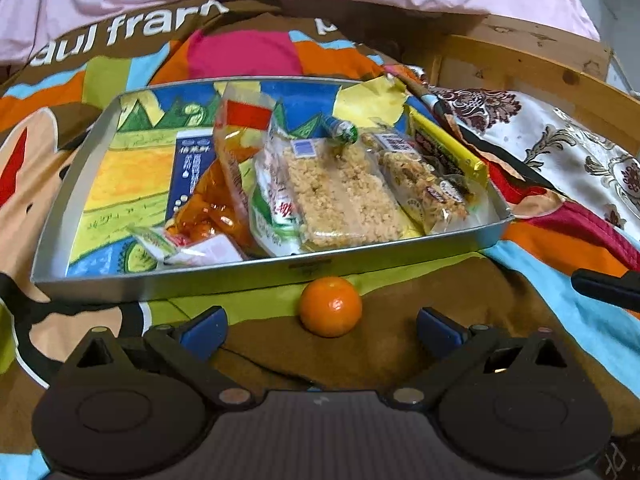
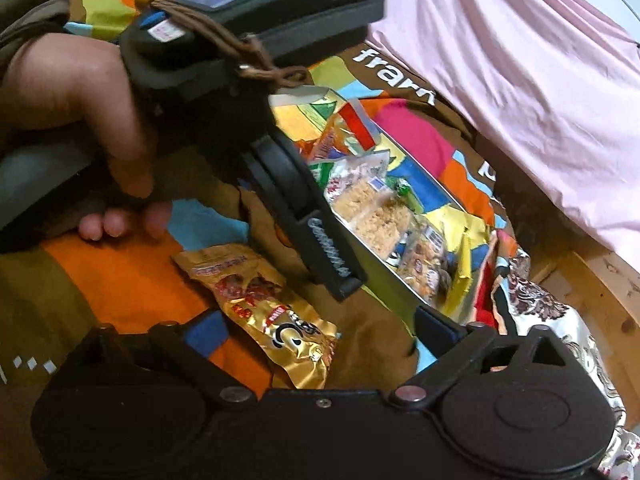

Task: Organize snacks
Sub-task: 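Grasp the mandarin orange with the left gripper while the right grasps the gold foil bag, then lift the mandarin with the left gripper while the right lifts the gold bag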

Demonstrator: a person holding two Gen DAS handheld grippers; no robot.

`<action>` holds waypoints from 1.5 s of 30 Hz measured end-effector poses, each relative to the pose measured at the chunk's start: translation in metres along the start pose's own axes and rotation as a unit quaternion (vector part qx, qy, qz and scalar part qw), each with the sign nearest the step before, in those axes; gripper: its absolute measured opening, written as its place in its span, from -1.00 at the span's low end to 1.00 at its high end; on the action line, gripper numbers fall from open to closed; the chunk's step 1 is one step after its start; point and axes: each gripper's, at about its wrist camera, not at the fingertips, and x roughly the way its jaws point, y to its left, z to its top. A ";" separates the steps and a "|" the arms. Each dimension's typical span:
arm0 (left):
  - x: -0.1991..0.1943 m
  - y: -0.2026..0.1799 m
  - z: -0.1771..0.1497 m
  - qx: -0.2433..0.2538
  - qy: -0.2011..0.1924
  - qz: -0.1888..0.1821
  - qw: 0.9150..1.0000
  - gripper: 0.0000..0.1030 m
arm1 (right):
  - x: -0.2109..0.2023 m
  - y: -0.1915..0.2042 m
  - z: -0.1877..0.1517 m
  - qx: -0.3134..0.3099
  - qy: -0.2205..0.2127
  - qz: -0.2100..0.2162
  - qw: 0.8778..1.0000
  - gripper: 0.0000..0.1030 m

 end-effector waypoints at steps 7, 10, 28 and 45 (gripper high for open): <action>-0.001 0.000 0.003 -0.019 -0.016 -0.016 1.000 0.91 | 0.001 0.008 0.004 -0.024 0.002 0.039 0.999 -0.03; -0.001 -0.003 0.004 -0.010 -0.017 -0.024 1.000 0.78 | 0.002 0.008 0.005 -0.024 0.006 0.041 0.999 -0.05; 0.004 -0.009 -0.001 -0.003 -0.020 0.002 1.000 -0.02 | 0.005 0.008 0.006 -0.008 0.016 0.039 0.999 -0.04; -0.030 0.006 -0.013 0.001 -0.008 0.011 1.000 -0.29 | -0.003 0.002 0.010 0.001 0.041 0.063 0.997 -0.18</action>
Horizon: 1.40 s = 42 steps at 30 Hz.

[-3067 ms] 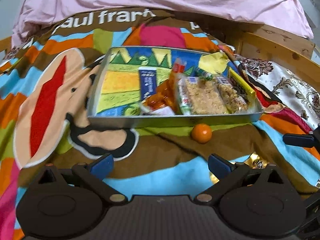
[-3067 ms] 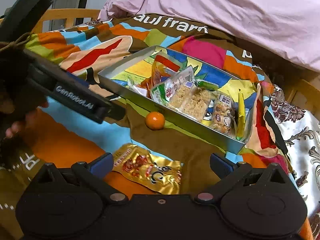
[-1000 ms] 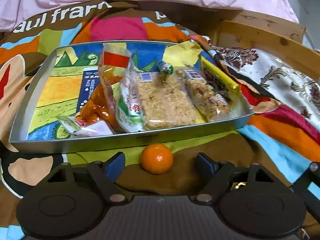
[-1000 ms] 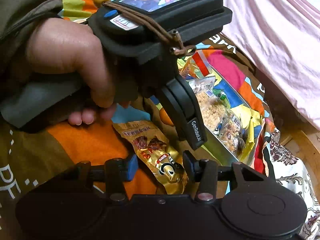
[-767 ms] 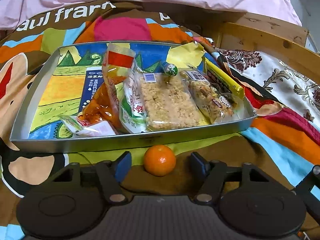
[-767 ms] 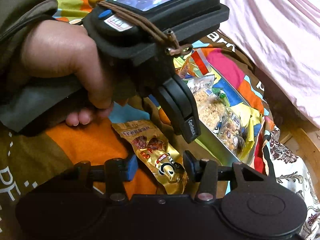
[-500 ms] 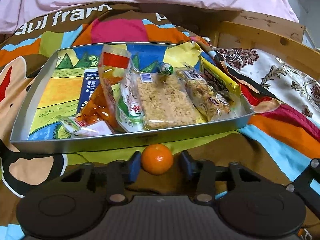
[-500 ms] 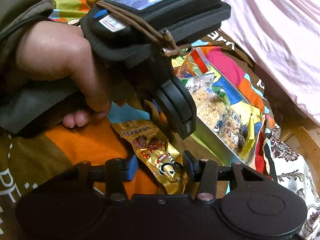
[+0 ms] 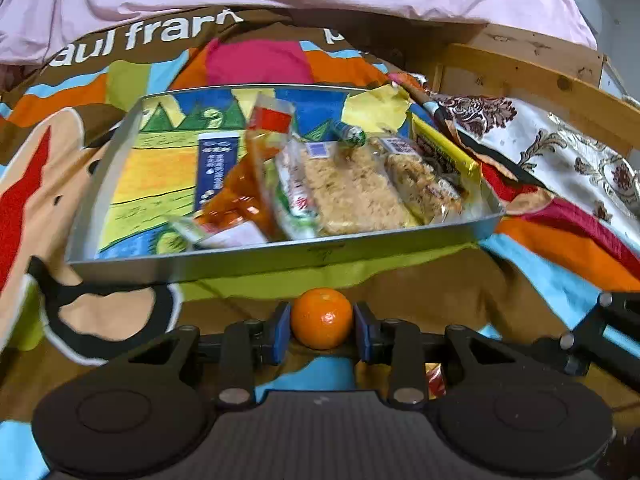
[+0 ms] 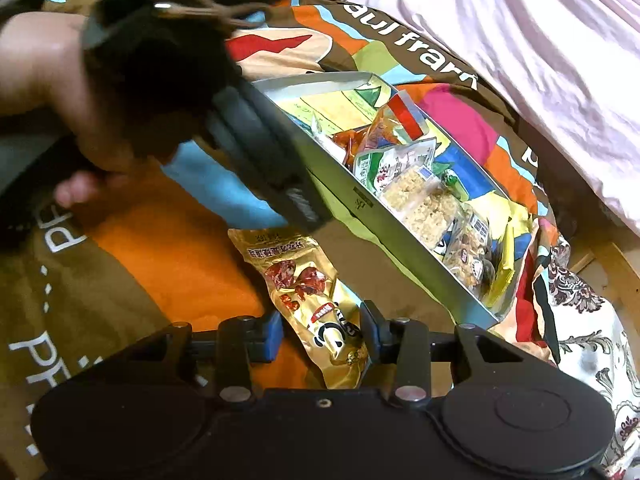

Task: Organize snacks
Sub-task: 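Lift the mandarin with the left gripper while the right lifts the gold bag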

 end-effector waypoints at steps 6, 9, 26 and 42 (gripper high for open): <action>-0.019 0.005 -0.012 -0.001 0.015 0.011 1.000 -0.29 | -0.010 -0.001 -0.001 0.021 0.011 0.008 1.000 -0.22; -0.029 0.006 -0.018 -0.003 0.020 0.013 1.000 -0.29 | -0.015 -0.001 -0.002 0.033 0.015 0.017 0.999 -0.22; -0.056 0.010 -0.042 0.016 0.032 0.019 0.999 -0.30 | -0.010 0.007 -0.002 0.012 -0.001 -0.003 1.000 0.07; -0.076 0.003 -0.044 0.018 0.004 0.011 1.000 -0.30 | -0.014 0.018 0.003 0.007 -0.019 -0.007 1.000 -0.30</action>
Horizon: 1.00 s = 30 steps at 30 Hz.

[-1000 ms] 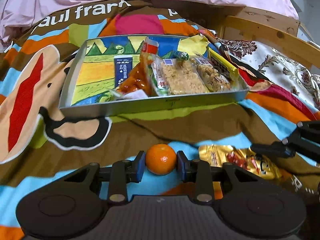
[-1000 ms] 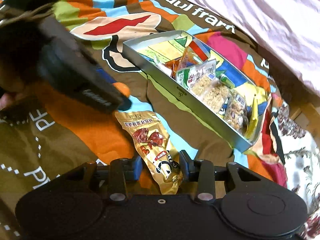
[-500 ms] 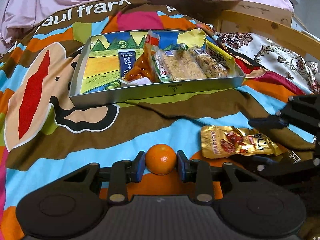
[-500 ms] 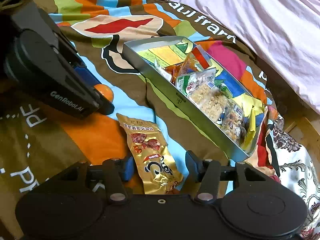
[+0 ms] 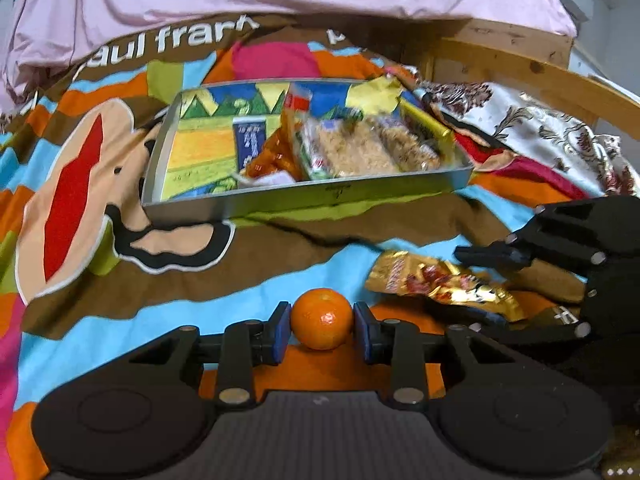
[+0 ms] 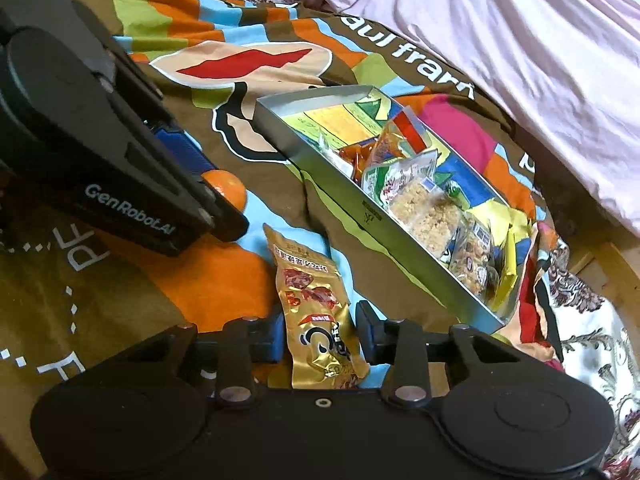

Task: Organize snacks
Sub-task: 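Lift the mandarin with the left gripper while the right lifts the gold bag, then carry the mandarin over the tray with the left gripper while the right carries the gold bag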

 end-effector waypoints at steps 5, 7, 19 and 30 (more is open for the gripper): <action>-0.008 -0.006 0.003 0.006 -0.008 0.002 1.000 -0.30 | -0.009 0.005 0.002 -0.012 -0.016 -0.014 1.000 -0.38; -0.012 -0.007 0.004 0.007 -0.013 0.003 1.000 -0.30 | -0.011 0.004 0.003 -0.008 -0.023 -0.016 1.000 -0.39; -0.026 -0.001 0.019 0.006 -0.038 0.014 0.999 -0.30 | -0.021 -0.003 0.012 0.010 -0.081 -0.067 0.994 -0.40; -0.019 0.036 0.062 -0.029 -0.078 0.045 0.996 -0.30 | -0.006 -0.038 0.052 0.123 -0.177 -0.058 0.975 -0.39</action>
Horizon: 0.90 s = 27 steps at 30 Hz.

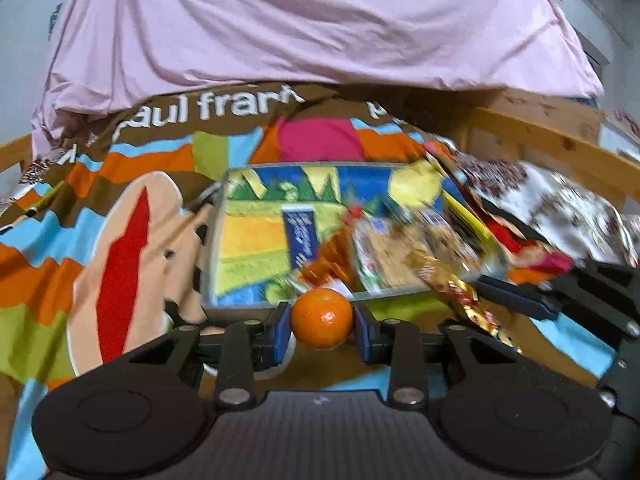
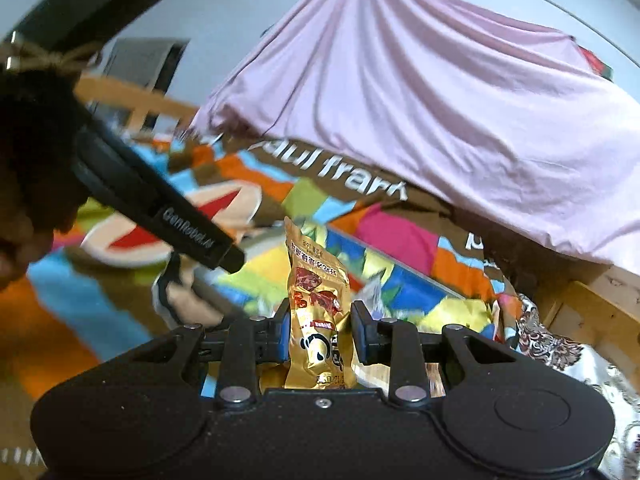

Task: Organize snacks
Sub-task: 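Carry the mandarin over the tray with the left gripper while the right carries the gold bag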

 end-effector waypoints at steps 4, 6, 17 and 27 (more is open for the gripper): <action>0.018 0.018 0.018 -0.007 -0.007 0.015 1.000 -0.30 | 0.028 -0.011 0.013 0.060 -0.014 0.009 0.998 -0.39; 0.030 0.026 0.026 -0.013 -0.009 0.021 1.000 -0.30 | 0.043 -0.012 0.020 0.082 -0.026 0.019 0.996 -0.39; 0.095 0.073 0.041 -0.062 0.000 0.042 0.997 -0.30 | 0.120 -0.015 0.024 0.161 -0.030 0.038 0.986 -0.40; 0.124 0.083 0.030 -0.043 0.013 0.032 0.998 -0.30 | 0.139 -0.035 0.015 0.220 -0.012 0.050 0.974 -0.43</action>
